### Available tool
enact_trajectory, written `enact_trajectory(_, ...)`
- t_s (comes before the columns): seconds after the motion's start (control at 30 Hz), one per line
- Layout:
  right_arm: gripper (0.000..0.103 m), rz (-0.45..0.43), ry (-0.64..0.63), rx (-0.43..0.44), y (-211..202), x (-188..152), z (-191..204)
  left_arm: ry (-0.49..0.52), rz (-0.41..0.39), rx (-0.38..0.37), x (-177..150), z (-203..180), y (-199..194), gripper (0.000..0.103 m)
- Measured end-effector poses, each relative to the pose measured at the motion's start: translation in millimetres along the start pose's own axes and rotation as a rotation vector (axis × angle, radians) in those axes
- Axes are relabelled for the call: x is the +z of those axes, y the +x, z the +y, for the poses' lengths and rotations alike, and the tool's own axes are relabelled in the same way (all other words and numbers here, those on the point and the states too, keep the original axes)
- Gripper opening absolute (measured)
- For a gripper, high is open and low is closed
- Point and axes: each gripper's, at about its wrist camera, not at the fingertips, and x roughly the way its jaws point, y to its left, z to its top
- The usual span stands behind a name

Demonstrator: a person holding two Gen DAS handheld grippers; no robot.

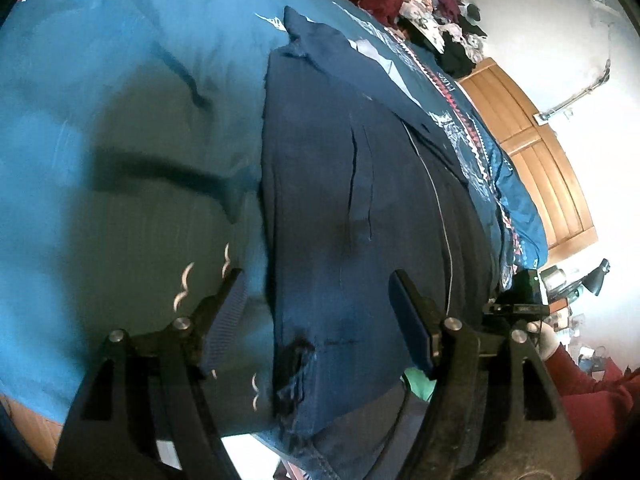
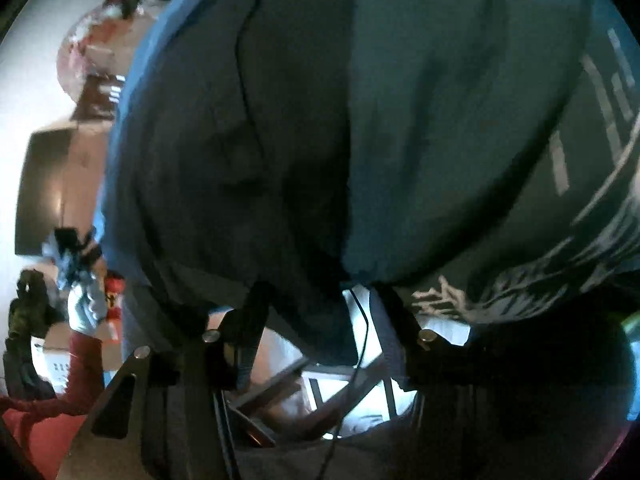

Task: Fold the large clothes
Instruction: 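Grasp the jacket hem with both grippers and lift it toward the collar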

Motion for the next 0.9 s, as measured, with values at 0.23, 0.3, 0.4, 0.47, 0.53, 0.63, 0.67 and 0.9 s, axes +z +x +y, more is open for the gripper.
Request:
enact_trajectory(0.23,0.057,0.008,0.0,0.022,6.6,9.4,6.3,0.064,0.038,0.052,-10.4,-10.0,-1.1,0.071)
enact_trajectory(0.3,0.057,0.009,0.0,0.028,8.7,6.9,7.9,0.09,0.059,0.066,-12.9,-14.8,2.0,0.071)
enact_trajectory(0.4,0.057,0.017,-0.006,0.036,8.4,5.5,1.4,0.118,0.08,0.084,-16.8,-22.1,7.2,0.068)
enact_trajectory(0.47,0.057,0.019,-0.009,0.038,5.5,7.2,-2.0,0.118,0.091,0.09,-18.4,-22.0,10.7,0.058)
enact_trajectory(0.53,0.057,0.019,-0.007,0.041,5.5,7.4,-3.5,0.104,0.086,0.097,-17.3,-16.5,13.0,0.051)
enact_trajectory(0.63,0.057,0.01,-0.007,0.043,4.2,7.2,-4.2,0.089,0.079,0.1,-15.6,-13.7,13.1,0.041)
enact_trajectory(0.67,0.056,0.002,-0.01,0.047,2.7,7.1,-3.5,0.09,0.079,0.105,-15.9,-14.8,12.8,0.04)
enact_trajectory(0.9,0.056,-0.006,0.008,0.066,4.4,5.6,-7.4,0.163,0.098,0.265,-18.4,-36.8,24.2,0.044)
